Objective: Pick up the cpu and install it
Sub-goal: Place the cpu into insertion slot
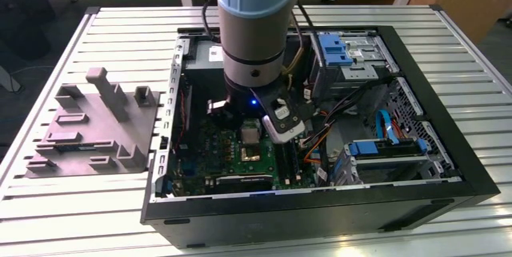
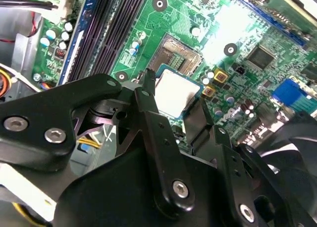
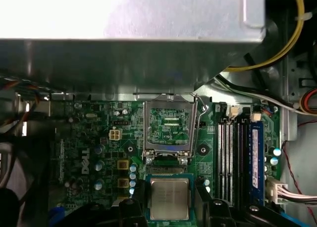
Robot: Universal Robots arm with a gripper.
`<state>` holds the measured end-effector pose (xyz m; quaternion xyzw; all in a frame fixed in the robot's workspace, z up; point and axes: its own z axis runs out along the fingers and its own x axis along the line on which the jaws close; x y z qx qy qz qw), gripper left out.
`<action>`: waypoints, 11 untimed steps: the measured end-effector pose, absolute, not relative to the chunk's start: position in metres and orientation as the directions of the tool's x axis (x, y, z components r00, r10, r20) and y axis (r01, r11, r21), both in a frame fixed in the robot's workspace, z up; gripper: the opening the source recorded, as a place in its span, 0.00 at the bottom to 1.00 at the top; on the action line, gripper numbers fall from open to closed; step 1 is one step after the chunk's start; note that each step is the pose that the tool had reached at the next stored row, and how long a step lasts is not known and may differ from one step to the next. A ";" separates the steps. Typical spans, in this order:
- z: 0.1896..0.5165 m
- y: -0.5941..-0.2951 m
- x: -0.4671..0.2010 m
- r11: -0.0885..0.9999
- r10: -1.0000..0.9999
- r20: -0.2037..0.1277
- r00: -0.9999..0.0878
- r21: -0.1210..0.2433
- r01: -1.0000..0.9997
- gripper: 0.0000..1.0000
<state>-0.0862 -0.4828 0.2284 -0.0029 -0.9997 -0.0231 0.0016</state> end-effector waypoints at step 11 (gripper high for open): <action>0.219 -0.484 -0.086 0.999 0.006 0.003 -1.000 0.046 0.006 0.47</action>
